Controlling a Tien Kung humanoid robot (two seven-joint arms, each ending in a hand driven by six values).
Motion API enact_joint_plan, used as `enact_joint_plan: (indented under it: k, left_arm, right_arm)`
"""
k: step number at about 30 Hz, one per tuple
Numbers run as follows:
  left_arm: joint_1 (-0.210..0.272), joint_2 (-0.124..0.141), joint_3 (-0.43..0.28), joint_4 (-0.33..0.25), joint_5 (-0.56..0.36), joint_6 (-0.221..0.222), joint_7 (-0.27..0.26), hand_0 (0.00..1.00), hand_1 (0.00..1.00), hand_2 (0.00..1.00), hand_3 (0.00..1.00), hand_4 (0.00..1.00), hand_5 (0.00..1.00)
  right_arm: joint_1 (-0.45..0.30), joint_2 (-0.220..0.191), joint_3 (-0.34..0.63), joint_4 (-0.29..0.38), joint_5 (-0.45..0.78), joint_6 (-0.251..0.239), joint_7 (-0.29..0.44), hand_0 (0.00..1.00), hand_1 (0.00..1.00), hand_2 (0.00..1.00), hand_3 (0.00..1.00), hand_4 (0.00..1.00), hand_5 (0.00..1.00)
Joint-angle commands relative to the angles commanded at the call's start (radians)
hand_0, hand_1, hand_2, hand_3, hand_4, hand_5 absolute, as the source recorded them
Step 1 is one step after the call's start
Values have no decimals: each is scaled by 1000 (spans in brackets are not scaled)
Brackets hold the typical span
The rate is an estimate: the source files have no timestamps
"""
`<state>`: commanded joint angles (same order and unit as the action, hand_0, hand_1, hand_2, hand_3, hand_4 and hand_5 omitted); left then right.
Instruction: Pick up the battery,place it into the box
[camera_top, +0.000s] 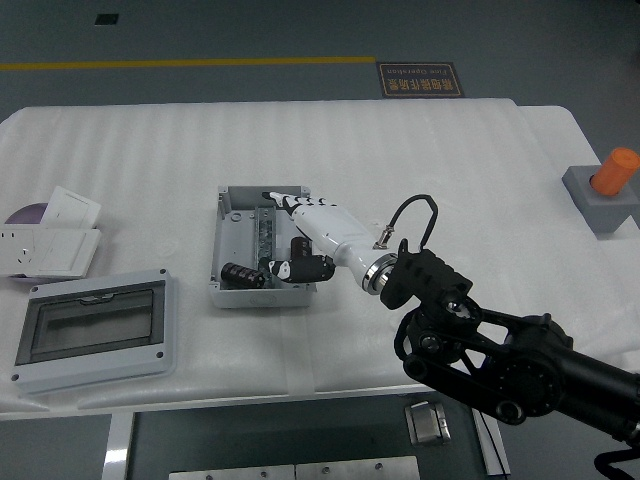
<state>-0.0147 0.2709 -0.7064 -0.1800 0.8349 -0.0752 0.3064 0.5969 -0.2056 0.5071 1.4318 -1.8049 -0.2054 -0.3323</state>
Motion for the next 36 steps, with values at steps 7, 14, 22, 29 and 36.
enact_joint_plan:
  k: [7, 14, 22, 29, 36]
  left_arm:
    - [1, 0, -4, 0, 2, 0, 2, 654, 669, 546, 577, 616, 420]
    - [3, -1, -3, 0, 0, -1, 4, 654, 669, 544, 577, 616, 416]
    - [4, 0, 2, 0, -5, -2, 5, 654, 669, 544, 578, 610, 409]
    - [9, 1, 6, 0, -9, 0, 6, 655, 669, 541, 578, 599, 395]
    - [15, -3, 10, 0, -23, 2, 5, 655, 669, 542, 579, 599, 394]
  right_arm:
    - [-15, -16, 20, -13, 9, -4, 6, 980, 980, 993, 998, 763, 418]
    - [-61, -78, 124, -34, 2, -8, 11, 975, 959, 982, 998, 792, 448]
    - [-134, -179, 276, -77, -4, -14, 17, 969, 940, 965, 998, 798, 460]
    - [-196, -248, 358, -96, 3, -14, 29, 962, 919, 939, 992, 801, 469]
    - [-239, -285, 409, -111, 34, -1, 57, 956, 912, 925, 977, 800, 472]
